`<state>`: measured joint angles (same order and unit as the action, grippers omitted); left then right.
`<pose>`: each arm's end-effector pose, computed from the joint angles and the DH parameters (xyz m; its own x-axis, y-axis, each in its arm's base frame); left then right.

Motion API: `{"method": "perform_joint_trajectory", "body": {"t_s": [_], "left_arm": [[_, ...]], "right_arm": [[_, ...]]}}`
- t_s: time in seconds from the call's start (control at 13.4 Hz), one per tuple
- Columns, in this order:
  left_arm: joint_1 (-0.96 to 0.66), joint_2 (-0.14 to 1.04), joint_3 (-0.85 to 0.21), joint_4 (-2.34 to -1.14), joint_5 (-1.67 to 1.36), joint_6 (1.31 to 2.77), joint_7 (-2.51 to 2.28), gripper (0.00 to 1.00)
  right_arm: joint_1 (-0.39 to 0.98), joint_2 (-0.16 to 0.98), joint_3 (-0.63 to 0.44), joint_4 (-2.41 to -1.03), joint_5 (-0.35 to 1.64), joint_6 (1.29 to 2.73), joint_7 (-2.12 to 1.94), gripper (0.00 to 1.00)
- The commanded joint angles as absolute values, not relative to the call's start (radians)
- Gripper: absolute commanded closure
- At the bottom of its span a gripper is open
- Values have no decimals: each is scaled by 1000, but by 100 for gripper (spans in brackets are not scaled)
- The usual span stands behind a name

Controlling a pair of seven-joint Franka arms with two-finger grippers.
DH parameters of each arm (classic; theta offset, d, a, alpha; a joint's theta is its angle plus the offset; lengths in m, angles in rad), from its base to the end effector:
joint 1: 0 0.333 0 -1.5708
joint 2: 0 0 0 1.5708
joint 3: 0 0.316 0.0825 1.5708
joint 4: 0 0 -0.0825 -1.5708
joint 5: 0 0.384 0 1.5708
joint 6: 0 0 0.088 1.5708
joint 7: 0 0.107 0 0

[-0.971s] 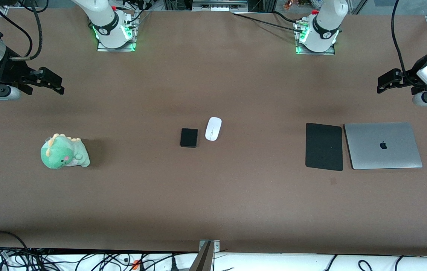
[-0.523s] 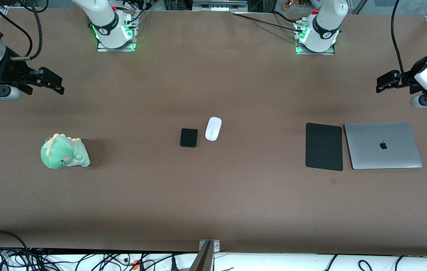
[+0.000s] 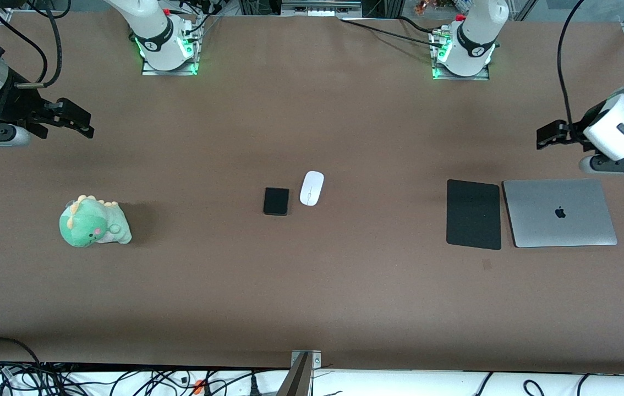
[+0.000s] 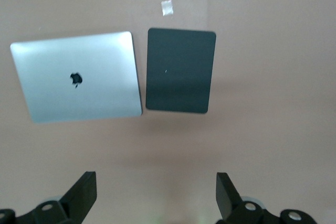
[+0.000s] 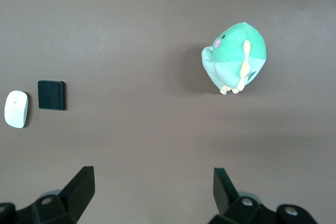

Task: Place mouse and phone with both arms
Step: 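Move the left gripper over the white mouse and lower it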

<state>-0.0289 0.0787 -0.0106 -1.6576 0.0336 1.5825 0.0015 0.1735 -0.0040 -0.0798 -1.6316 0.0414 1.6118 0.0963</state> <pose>0.5697 -0.0188 0.5405 0.9873 -0.0410 -0.1532 -0.0464 -0.9984 -0.0321 0.5528 0.0562 0.6016 0.9998 -0.0042 -0.0198 -0.0050 -0.9992 -0.0399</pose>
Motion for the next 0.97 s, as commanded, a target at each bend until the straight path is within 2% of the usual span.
{"method": "perform_joint_trajectory", "body": {"t_s": [0.0,0.15,0.45,0.67,0.9], "left_arm": [[-32,66,-28,-1770,40,1730,3,0],[-34,72,-43,-1793,35,1772,-9,0],[-37,147,-176,-1773,20,1793,-95,0],[-67,263,-279,-1706,34,1798,-115,0],[-173,385,-281,-1594,28,1847,-184,0]], "right_arm": [[166,12,-75,-1606,43,1605,97,0],[166,12,-75,-1606,44,1605,91,0],[166,17,-75,-1606,52,1605,89,0],[166,17,-75,-1606,54,1601,89,0],[166,17,-75,-1606,54,1595,89,0]]}}
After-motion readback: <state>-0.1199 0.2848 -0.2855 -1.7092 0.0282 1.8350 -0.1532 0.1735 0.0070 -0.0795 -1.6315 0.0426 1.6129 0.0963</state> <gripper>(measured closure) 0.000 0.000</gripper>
